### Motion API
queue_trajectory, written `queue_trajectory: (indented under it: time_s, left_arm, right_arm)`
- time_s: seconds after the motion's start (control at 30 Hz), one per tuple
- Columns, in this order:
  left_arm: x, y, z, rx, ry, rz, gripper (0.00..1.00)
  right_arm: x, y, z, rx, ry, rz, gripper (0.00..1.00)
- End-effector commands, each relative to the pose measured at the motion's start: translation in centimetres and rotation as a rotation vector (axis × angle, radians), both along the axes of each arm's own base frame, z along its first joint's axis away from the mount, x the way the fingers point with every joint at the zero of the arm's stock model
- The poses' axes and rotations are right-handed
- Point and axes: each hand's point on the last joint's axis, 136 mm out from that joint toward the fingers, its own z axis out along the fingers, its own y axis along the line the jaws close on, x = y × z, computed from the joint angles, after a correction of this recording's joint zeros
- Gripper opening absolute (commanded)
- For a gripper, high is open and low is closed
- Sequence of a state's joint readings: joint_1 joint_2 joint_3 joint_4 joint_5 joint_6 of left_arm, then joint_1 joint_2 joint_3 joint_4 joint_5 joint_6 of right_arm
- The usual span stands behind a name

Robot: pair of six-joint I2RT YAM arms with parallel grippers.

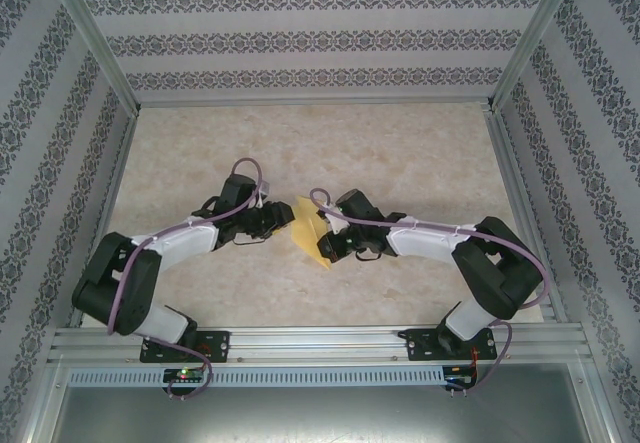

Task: Fold a paper plane with a square sheet of paper (fold left side to right side)
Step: Fourth fold the wing at the center of the table.

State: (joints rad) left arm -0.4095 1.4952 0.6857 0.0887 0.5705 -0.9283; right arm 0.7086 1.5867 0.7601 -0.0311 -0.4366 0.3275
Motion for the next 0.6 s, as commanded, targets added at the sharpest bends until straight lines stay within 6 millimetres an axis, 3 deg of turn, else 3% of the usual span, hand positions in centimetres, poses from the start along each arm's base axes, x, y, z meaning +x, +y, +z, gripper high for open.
queue_trajectory:
  time_s: [0.0, 0.3, 0.57]
  left_arm:
    - [0.9, -2.3, 1.1, -0.05, -0.043, -0.055, 0.41]
    - [1.7, -4.8, -0.1, -0.061, -0.027, -0.101, 0.47]
    - [1.6, -5.5, -1.4, -0.044, 0.0, -0.109, 0.48]
  right_arm:
    - [-0.5, 0.6, 0.5, 0.092, 0.06, 0.005, 0.0]
    - [-0.5, -0.1, -0.4, 0.104, 0.101, -0.02, 0.0]
    - [-0.2, -0.5, -1.1, 0.139, 0.149, -0.056, 0.0]
